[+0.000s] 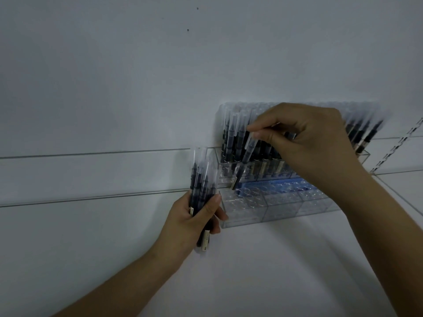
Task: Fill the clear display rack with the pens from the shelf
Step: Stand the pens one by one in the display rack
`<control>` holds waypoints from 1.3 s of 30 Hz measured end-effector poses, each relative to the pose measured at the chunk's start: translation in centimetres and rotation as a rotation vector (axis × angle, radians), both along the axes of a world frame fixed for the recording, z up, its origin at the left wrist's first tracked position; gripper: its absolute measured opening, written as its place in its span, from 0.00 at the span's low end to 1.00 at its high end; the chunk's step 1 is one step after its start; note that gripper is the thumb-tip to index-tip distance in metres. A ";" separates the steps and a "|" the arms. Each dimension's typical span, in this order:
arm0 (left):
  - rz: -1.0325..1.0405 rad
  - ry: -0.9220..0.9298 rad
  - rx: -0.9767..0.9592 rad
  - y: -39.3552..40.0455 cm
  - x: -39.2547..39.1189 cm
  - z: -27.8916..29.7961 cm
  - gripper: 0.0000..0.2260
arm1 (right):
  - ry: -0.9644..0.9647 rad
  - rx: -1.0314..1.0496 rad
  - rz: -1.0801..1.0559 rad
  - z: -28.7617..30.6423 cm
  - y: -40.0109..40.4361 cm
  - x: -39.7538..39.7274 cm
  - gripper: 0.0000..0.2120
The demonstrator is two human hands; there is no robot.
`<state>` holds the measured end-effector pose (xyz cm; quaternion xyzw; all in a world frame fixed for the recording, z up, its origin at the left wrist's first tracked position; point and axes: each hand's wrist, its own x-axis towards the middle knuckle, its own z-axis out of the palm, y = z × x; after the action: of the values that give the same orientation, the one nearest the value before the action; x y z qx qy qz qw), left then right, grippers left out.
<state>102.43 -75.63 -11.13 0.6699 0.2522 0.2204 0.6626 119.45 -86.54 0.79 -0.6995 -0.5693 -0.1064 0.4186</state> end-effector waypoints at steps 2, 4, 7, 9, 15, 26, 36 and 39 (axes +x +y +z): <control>0.008 0.002 -0.001 0.0 0.0 0.0 0.19 | -0.001 -0.012 0.011 0.1 -0.1 -0.1 0.04; 0.016 0.001 -0.007 -0.1 0.0 0.1 0.18 | -0.014 -0.014 0.018 0.1 -0.2 -0.1 0.05; 0.015 -0.007 -0.008 -0.3 0.0 0.3 0.18 | -0.033 0.011 0.034 -0.2 -0.2 -0.3 0.04; 0.015 -0.011 -0.014 -0.4 0.0 0.4 0.16 | -0.049 0.024 0.029 -0.4 0.1 -0.3 0.04; 0.039 -0.038 -0.044 -0.5 0.1 0.4 0.13 | 0.020 -0.018 0.029 0.0 0.0 0.0 0.05; 0.064 -0.070 -0.062 -0.5 0.1 0.3 0.10 | 0.038 -0.223 0.076 0.3 -0.1 -0.3 0.05; 0.092 -0.021 -0.018 -0.3 0.0 0.3 0.17 | -0.215 -0.241 0.036 -3.0 2.5 -1.3 0.07; 0.098 -0.028 -0.023 -0.2 0.0 0.2 0.17 | -0.322 -0.198 -0.030 -3.7 2.5 -1.2 0.09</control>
<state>102.45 -75.87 -10.90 0.6459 0.2781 0.2588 0.6622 118.23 -84.08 -2.89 -0.7197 -0.6261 -0.1665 0.2496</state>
